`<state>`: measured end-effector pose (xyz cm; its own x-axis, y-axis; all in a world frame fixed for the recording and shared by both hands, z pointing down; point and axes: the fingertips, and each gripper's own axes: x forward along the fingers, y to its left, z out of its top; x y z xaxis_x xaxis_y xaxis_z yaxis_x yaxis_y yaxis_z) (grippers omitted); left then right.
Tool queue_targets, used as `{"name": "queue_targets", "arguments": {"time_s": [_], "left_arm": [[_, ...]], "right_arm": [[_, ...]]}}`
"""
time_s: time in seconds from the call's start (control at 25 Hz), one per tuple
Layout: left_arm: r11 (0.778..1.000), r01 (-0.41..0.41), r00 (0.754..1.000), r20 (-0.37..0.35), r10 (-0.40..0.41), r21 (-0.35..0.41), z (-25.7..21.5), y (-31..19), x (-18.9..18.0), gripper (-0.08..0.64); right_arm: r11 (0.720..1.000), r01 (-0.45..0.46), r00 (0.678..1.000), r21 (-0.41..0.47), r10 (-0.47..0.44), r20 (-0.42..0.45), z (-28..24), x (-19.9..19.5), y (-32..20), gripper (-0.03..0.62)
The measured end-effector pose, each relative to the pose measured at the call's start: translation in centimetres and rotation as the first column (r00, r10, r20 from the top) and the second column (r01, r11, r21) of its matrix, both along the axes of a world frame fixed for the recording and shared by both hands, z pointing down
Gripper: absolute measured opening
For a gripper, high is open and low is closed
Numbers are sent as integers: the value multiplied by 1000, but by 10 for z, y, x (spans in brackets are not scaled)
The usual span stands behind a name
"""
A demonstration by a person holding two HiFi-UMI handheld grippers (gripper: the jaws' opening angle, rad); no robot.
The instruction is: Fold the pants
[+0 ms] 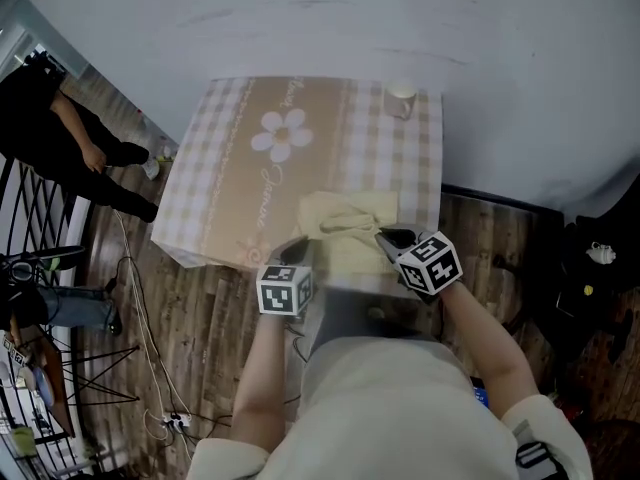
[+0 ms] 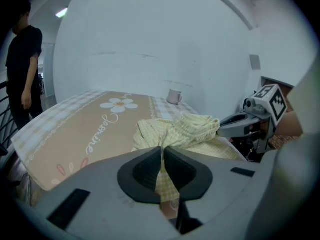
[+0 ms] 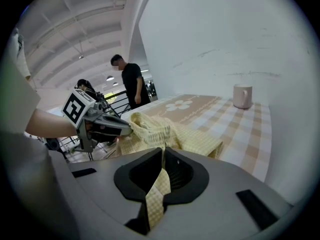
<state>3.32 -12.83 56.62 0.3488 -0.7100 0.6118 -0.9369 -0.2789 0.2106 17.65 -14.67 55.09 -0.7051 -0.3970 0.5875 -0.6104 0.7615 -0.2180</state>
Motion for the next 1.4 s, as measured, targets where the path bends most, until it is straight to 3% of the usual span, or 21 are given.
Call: {"name": "queue_targets", "arguments": {"time_s": [0.48, 0.76, 1.04, 1.4], "left_arm": [[991, 130, 991, 5, -130, 20, 3, 32, -15, 15], [980, 195, 980, -45, -193, 35, -8, 49, -22, 14], [985, 161, 985, -72, -157, 54, -18, 63, -15, 14], [991, 105, 988, -119, -95, 81, -44, 107, -10, 14]], "right_arm": [[999, 11, 1000, -53, -11, 3, 18, 0, 37, 15], [999, -23, 1000, -36, 23, -3, 16, 4, 47, 34], [997, -76, 996, -18, 75, -43, 16, 14, 59, 92], [978, -210, 977, 12, 210, 34, -15, 4, 99, 92]]}}
